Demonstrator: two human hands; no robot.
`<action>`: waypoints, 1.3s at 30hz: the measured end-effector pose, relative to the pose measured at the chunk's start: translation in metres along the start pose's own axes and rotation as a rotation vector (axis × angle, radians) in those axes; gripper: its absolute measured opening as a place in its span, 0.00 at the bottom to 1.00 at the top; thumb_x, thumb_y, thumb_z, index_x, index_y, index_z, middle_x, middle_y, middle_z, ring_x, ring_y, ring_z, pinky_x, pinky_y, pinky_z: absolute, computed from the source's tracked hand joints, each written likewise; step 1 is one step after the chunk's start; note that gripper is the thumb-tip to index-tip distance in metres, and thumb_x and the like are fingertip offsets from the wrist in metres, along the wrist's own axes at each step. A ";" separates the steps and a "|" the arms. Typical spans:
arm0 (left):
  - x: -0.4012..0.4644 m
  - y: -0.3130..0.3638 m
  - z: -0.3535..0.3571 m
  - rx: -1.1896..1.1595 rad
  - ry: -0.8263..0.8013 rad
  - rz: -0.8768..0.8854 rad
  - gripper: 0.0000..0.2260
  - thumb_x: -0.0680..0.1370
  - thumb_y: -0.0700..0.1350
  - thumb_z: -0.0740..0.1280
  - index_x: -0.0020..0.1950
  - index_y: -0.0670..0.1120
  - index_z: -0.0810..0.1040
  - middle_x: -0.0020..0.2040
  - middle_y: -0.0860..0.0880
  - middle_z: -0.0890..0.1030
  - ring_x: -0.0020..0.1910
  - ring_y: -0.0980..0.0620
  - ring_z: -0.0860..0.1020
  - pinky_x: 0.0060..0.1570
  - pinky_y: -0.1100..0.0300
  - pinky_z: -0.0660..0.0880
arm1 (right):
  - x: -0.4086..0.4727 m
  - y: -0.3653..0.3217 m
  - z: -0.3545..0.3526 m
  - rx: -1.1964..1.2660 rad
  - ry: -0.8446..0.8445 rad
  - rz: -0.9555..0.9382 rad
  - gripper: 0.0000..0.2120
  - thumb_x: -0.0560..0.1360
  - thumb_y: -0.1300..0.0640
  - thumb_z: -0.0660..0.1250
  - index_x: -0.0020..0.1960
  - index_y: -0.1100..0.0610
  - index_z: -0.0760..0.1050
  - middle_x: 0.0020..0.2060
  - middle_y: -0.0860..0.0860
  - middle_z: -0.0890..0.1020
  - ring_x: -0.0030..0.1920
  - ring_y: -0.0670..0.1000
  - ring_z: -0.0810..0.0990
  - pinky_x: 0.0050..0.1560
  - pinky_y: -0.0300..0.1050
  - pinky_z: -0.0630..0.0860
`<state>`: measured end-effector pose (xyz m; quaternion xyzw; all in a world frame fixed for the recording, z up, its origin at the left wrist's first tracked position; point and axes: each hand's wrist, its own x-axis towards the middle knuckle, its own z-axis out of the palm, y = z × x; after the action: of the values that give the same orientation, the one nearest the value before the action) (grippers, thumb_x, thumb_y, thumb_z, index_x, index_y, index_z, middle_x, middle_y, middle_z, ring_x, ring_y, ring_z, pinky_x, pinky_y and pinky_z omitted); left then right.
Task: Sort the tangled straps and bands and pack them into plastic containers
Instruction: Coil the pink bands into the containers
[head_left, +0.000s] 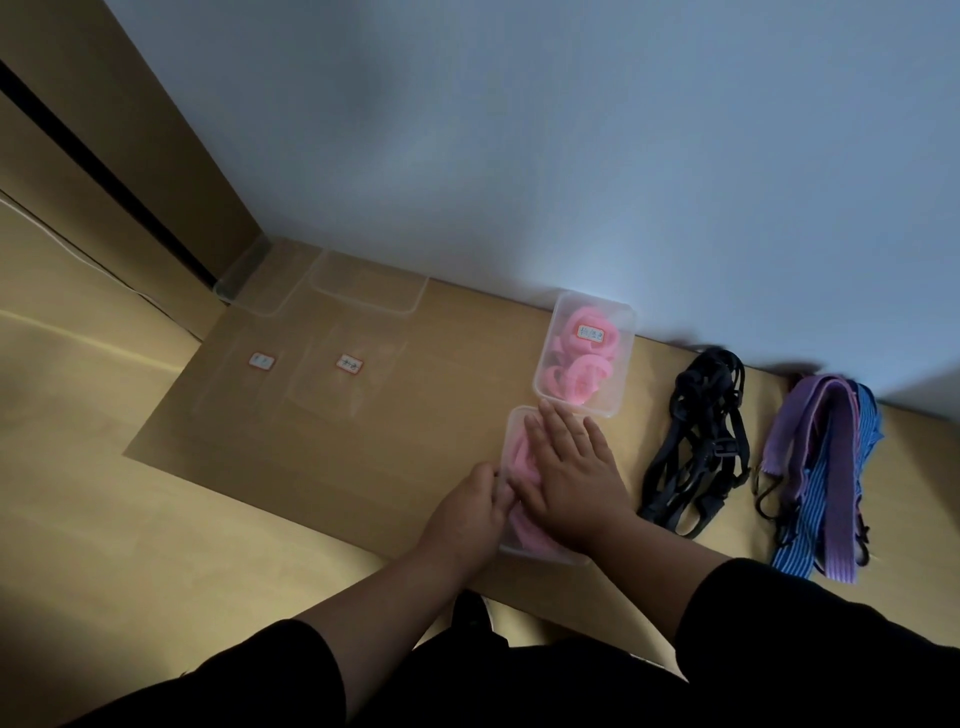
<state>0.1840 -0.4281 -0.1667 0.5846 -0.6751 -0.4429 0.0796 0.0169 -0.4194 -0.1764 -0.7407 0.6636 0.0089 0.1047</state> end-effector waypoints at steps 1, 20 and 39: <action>0.000 0.001 0.000 -0.018 -0.002 0.023 0.16 0.83 0.52 0.60 0.67 0.44 0.71 0.59 0.43 0.80 0.58 0.41 0.78 0.51 0.53 0.72 | 0.000 0.001 0.001 0.010 0.018 0.000 0.36 0.80 0.35 0.49 0.77 0.59 0.64 0.78 0.58 0.63 0.79 0.57 0.59 0.76 0.56 0.49; 0.058 0.024 -0.019 -0.083 0.088 -0.081 0.11 0.82 0.50 0.64 0.60 0.46 0.79 0.54 0.48 0.84 0.53 0.48 0.81 0.52 0.57 0.75 | -0.002 0.006 0.000 0.009 0.008 -0.086 0.32 0.82 0.41 0.47 0.81 0.56 0.53 0.81 0.55 0.50 0.81 0.55 0.44 0.77 0.55 0.39; 0.053 0.011 0.005 0.301 0.123 0.176 0.23 0.82 0.51 0.55 0.77 0.47 0.67 0.65 0.40 0.74 0.62 0.41 0.74 0.60 0.51 0.71 | -0.008 0.010 0.012 0.003 0.063 -0.097 0.33 0.79 0.41 0.52 0.77 0.60 0.64 0.78 0.59 0.62 0.79 0.58 0.58 0.76 0.60 0.52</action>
<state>0.1571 -0.4719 -0.1836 0.5546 -0.7761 -0.2918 0.0710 0.0074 -0.4102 -0.1881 -0.7716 0.6300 -0.0205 0.0853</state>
